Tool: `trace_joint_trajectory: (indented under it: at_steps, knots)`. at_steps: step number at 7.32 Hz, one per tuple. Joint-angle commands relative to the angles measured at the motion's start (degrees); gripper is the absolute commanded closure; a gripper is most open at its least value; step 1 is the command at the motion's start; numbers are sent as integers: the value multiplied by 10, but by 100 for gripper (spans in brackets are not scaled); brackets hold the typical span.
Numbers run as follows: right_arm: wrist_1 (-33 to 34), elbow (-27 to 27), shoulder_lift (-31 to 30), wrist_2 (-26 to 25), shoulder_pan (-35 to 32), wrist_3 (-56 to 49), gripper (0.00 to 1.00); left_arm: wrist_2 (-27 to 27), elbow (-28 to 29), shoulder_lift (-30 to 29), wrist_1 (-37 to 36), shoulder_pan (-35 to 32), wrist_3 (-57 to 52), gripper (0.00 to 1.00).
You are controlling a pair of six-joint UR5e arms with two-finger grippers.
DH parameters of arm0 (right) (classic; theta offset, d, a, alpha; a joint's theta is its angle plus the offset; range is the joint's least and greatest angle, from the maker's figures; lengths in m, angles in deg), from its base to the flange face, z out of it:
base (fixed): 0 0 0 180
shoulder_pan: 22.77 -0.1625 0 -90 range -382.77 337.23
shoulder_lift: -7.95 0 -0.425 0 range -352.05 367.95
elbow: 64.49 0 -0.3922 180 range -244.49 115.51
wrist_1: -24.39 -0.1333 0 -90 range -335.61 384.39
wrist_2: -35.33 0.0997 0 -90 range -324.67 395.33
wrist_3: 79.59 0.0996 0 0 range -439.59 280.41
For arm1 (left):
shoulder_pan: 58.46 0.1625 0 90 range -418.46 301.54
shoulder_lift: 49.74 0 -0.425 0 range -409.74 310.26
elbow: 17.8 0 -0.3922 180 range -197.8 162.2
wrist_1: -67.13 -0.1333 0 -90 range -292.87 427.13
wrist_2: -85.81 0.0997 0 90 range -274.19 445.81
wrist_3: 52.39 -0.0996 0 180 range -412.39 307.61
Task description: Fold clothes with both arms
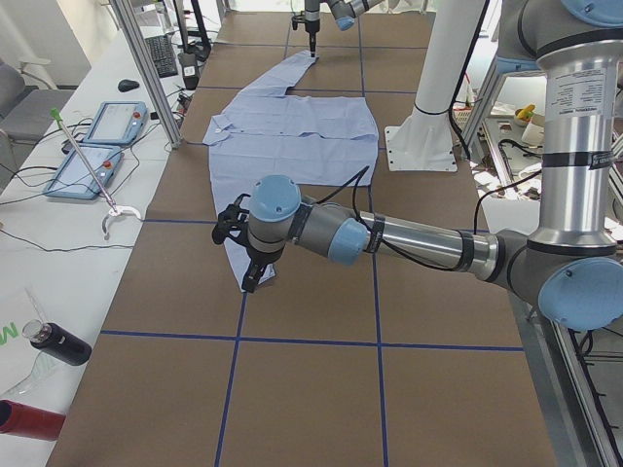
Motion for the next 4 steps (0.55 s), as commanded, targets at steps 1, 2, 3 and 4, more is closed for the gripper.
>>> trace_joint_trajectory:
  at_steps: [1,2,3,4]
  knots:
    - [38,22,-4,-1,-13,-54,0,-17,0,3,0,-1,0,0]
    - [34,17,-15,0,-11,-70,1,-17,-3,3,0,-2,1,0]
    - [33,13,-19,6,-12,-94,1,-17,-4,3,0,-2,1,0]
    - [32,12,-19,6,-11,-94,1,-17,-4,3,0,-2,1,0]
